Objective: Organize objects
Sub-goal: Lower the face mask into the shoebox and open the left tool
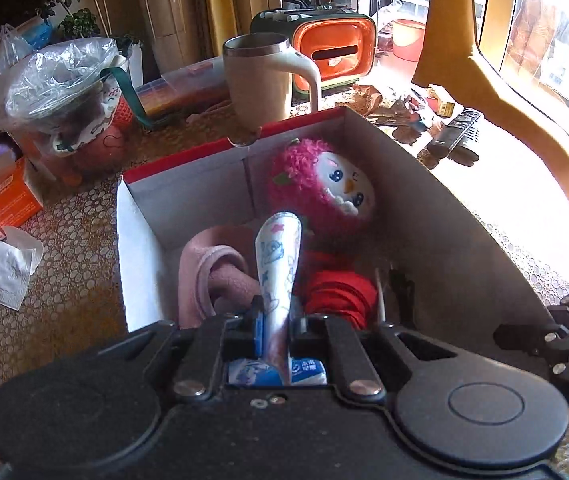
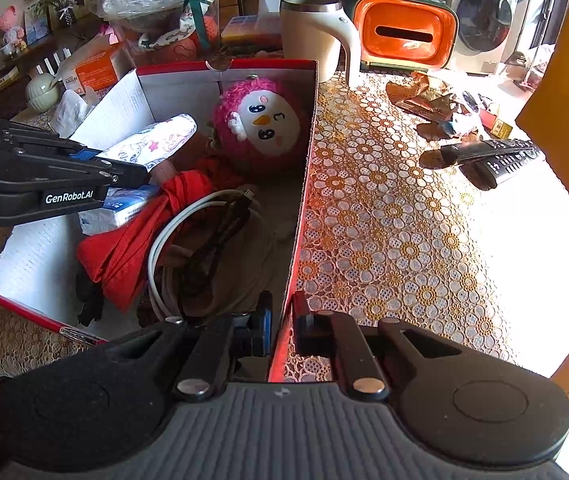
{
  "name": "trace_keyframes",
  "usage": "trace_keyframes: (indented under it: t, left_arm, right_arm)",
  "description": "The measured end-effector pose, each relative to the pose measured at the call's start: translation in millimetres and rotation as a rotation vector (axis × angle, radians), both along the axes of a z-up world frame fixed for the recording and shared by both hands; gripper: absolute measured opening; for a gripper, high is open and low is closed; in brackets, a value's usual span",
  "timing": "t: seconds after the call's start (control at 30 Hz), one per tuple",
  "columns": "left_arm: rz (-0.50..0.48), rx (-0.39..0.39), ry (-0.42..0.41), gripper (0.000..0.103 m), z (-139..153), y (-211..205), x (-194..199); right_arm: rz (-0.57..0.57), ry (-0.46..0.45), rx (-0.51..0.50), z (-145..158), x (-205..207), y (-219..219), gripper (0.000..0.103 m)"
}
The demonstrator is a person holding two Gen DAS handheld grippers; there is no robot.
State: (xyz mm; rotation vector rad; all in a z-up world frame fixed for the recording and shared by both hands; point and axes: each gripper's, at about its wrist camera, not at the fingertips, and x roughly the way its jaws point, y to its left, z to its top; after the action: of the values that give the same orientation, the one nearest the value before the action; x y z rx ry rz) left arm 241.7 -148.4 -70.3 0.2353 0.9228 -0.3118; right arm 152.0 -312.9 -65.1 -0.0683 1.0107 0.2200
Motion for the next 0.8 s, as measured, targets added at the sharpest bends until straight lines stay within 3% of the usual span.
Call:
trace_keyframes:
  t: [0.33,0.57,0.7,0.8]
  left_arm:
    - [0.014,-0.015,0.084,0.023,-14.7,-4.3,19.0]
    - [0.035,-0.047,0.075,0.043,-10.5,3.6,14.8]
    - [0.026,-0.064,0.060,0.048,-3.2,7.6,7.6]
    - [0.015,-0.087,0.043,0.063,4.2,10.7,-0.9]
  right_arm:
    - [0.000,0.006,0.018,-0.6,-0.6,-3.6,0.010]
    - [0.000,0.006,0.017,-0.6,-0.9,-3.3,0.010]
    - [0.001,0.006,0.014,-0.5,-1.9,-3.3,0.010]
    - [0.000,0.007,0.009,-0.7,-2.3,-2.7,0.010]
